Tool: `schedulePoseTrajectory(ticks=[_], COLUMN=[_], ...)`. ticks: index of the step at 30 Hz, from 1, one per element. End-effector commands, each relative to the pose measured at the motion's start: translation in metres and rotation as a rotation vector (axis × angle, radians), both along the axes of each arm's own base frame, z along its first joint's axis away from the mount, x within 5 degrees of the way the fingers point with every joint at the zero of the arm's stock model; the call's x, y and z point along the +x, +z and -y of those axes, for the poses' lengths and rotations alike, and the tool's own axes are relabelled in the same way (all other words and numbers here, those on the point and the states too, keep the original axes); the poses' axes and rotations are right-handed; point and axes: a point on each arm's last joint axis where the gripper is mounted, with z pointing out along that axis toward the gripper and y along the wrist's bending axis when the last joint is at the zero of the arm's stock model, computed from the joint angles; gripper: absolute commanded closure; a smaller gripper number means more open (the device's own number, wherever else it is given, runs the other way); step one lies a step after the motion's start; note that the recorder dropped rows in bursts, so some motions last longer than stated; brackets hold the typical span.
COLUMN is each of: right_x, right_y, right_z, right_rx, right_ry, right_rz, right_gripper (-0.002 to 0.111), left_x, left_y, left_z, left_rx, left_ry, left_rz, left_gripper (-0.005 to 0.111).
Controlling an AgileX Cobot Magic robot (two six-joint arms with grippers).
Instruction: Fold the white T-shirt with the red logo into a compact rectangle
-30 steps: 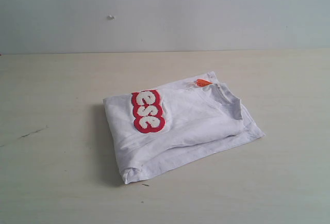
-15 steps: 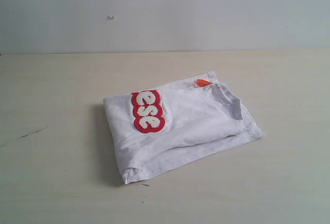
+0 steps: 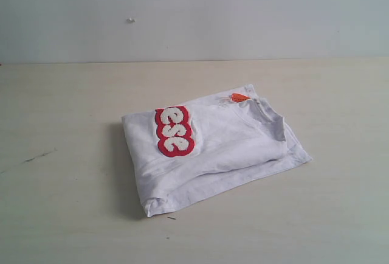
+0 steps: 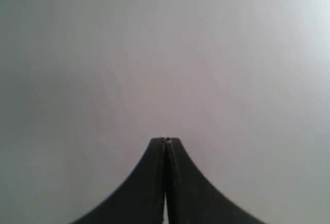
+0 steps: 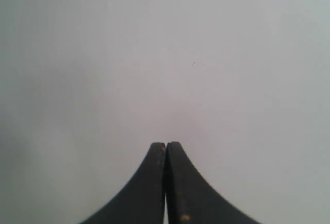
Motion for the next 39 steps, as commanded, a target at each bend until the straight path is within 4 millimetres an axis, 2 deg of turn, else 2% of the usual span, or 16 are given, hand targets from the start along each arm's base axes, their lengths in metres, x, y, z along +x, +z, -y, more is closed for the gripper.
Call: schedulePoseTrajectory(ticks=[1,2,13,24,35,39], right_x=[0.001,0.001,0.001,0.001,0.001,0.001], right_y=[-0.003,-0.003,-0.004,-0.004,-0.004,-0.004], right_z=[0.000,0.000,-0.001,-0.001,-0.001,-0.001], right_rx=[-0.006,-0.006,-0.008,-0.008,-0.008,-0.008], right_ry=[0.002,0.002,0.007,0.007,0.007,0.007], right_rz=[-0.015,-0.015,-0.021,-0.021,-0.021,-0.021], right_gripper=[0.108,0.108,0.108,0.108,0.108,0.108], left_x=[-0.008,-0.012,0.016,0.049,0.069,0.069], left_y=[-0.011,-0.015,-0.050,-0.113,-0.186,-0.188], left_z=[-0.008,-0.009,-0.004,0.000,0.002,0.002], left_rx=[-0.087,-0.098,-0.161,-0.129,-0.037,-0.041], left_ry=[0.111,0.138,0.254,0.270,0.296,0.296], left_rz=[0.060,0.090,0.005,-0.147,-0.338,-0.360], left_gripper=[0.107,0.107,0.107,0.107,0.107,0.107])
